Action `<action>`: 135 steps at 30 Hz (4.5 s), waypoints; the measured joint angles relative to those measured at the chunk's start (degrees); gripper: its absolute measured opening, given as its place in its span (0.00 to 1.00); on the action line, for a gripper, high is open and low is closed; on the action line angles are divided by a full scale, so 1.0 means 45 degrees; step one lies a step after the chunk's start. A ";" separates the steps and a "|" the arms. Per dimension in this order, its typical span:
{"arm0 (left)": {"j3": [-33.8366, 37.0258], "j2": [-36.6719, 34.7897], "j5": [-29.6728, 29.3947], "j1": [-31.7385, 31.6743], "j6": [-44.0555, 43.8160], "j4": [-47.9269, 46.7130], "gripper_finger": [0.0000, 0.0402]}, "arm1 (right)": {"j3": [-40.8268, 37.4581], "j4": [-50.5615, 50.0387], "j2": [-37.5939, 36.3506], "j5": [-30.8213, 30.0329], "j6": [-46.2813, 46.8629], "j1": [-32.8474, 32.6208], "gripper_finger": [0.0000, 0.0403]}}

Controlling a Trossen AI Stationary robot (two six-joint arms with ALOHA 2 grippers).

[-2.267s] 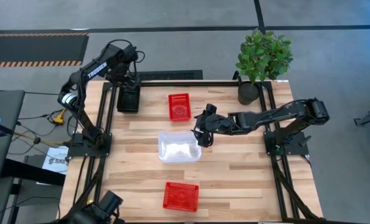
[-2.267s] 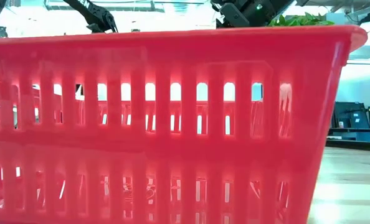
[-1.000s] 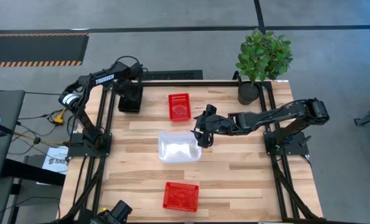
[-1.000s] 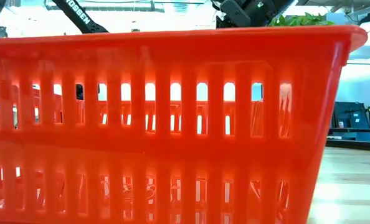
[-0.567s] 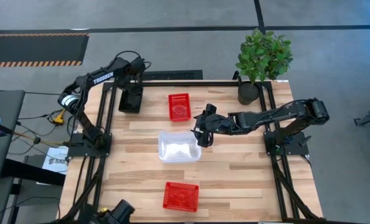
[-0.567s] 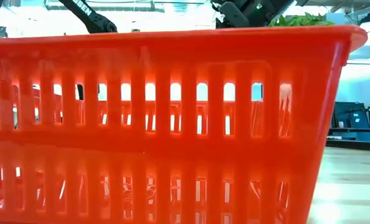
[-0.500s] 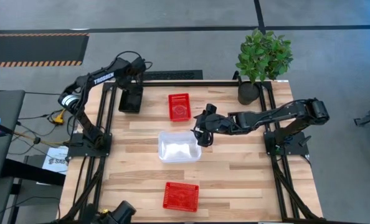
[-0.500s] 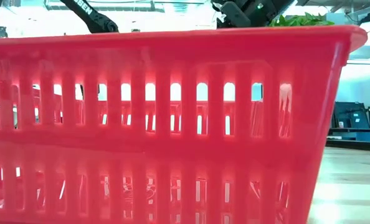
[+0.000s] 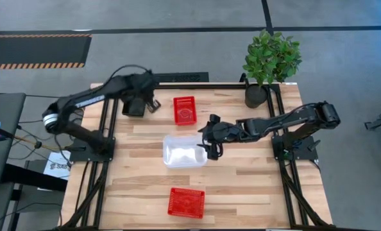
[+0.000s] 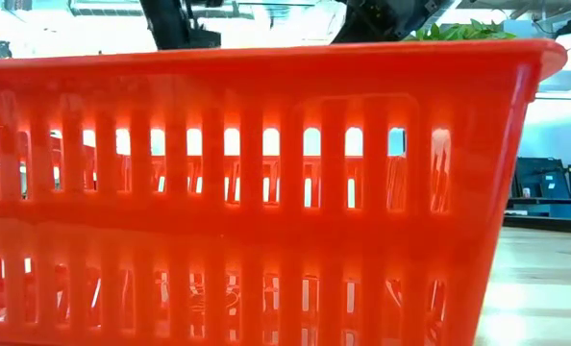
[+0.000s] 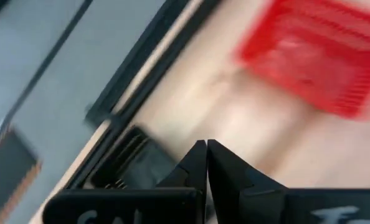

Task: Stack baskets by color
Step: Stack the bottom red bin on top of the top red bins

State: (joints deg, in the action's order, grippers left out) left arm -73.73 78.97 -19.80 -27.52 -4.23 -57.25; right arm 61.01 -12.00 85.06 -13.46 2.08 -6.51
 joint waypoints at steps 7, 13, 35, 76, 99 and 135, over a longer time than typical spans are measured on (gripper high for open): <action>0.0035 -0.1440 0.0111 0.5059 -0.0051 0.0096 0.00 | 0.0387 -0.0532 0.0000 0.0868 0.0024 -0.0854 0.75; 0.1499 -0.2046 0.0561 0.9417 -0.0229 0.1873 0.00 | 0.0505 -0.0834 0.0017 0.1006 0.1027 -0.2909 0.75; 0.8884 -0.1878 0.2920 1.3221 0.0521 1.3261 0.00 | 0.3748 -0.1962 0.5206 -0.0328 0.6747 -0.5328 0.75; 0.9824 -0.1883 0.2581 1.4030 -0.1995 1.4333 0.15 | 0.3594 -0.0971 0.6943 0.0394 0.7655 -0.5023 0.03; 0.9821 -0.1884 0.1081 1.3814 0.1374 1.5927 0.15 | 0.3619 -0.2592 0.0857 0.0052 0.1937 -0.3328 0.01; 0.9811 -0.6667 -0.0732 0.6609 0.5276 1.0835 0.15 | 0.5158 0.2521 0.4538 0.4317 0.4878 0.6257 0.01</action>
State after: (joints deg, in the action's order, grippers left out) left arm -29.58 48.97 -23.09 2.22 19.51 -8.49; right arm 84.22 -0.66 105.48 5.97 24.04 21.65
